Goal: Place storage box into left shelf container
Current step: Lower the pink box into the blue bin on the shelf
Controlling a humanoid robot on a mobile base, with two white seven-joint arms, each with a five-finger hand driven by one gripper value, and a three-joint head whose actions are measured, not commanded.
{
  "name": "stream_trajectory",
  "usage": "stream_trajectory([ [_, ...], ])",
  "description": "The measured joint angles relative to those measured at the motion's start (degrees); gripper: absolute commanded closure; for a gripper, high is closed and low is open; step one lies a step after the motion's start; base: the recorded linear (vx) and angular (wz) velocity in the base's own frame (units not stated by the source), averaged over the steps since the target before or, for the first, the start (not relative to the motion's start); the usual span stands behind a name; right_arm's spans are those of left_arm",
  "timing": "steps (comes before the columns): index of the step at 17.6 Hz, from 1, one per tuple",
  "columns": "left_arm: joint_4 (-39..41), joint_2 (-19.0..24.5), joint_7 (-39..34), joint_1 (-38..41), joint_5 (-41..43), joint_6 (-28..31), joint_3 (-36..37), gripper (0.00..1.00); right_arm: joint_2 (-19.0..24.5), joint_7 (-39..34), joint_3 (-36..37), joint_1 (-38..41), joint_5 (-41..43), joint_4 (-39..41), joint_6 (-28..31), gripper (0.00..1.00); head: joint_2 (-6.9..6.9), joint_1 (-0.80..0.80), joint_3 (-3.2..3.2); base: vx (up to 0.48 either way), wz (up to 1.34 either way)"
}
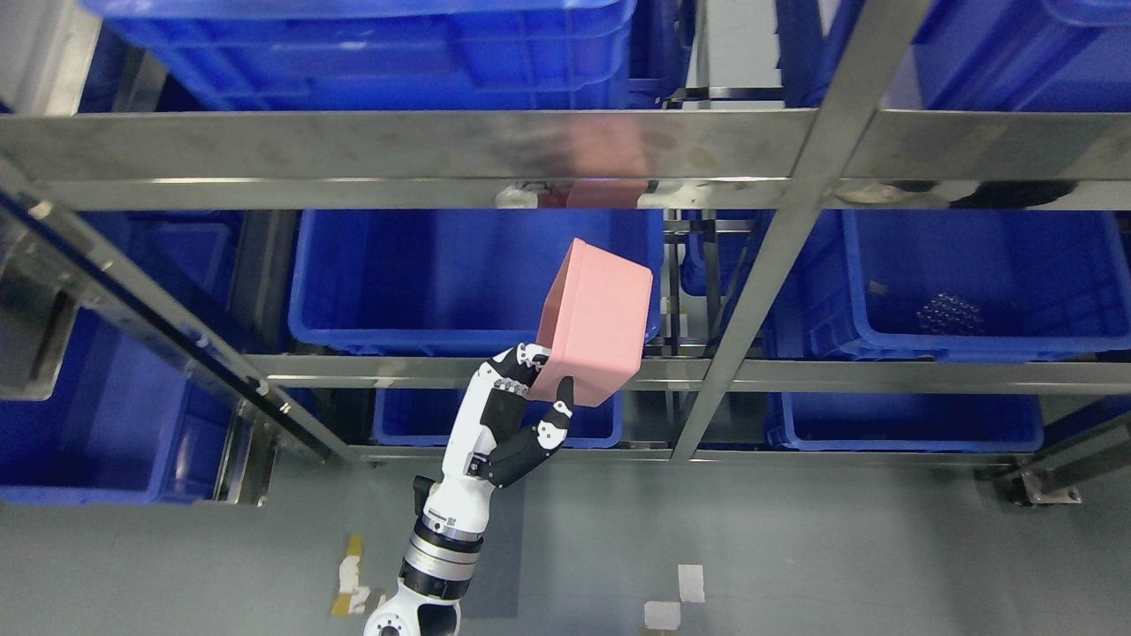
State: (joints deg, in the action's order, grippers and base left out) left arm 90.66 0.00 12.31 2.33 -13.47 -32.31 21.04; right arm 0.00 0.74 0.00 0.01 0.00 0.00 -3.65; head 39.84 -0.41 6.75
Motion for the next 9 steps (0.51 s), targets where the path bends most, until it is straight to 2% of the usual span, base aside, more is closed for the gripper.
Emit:
stream_trajectory([
  [4,-2.68,0.00,0.06,-2.02,-0.03,2.47,-2.71,0.95,0.00,0.01,0.00,-0.01,0.00,0.00,0.00,0.00,-0.01,0.00,0.00,0.075,-0.21],
  [9,-8.74,0.00,0.03,-10.34,-0.10,7.73,-8.80,0.95,0.00,0.03,0.00,-0.01,0.00,0.00,0.00,0.00,-0.02,0.00,0.00,0.026,-0.07],
])
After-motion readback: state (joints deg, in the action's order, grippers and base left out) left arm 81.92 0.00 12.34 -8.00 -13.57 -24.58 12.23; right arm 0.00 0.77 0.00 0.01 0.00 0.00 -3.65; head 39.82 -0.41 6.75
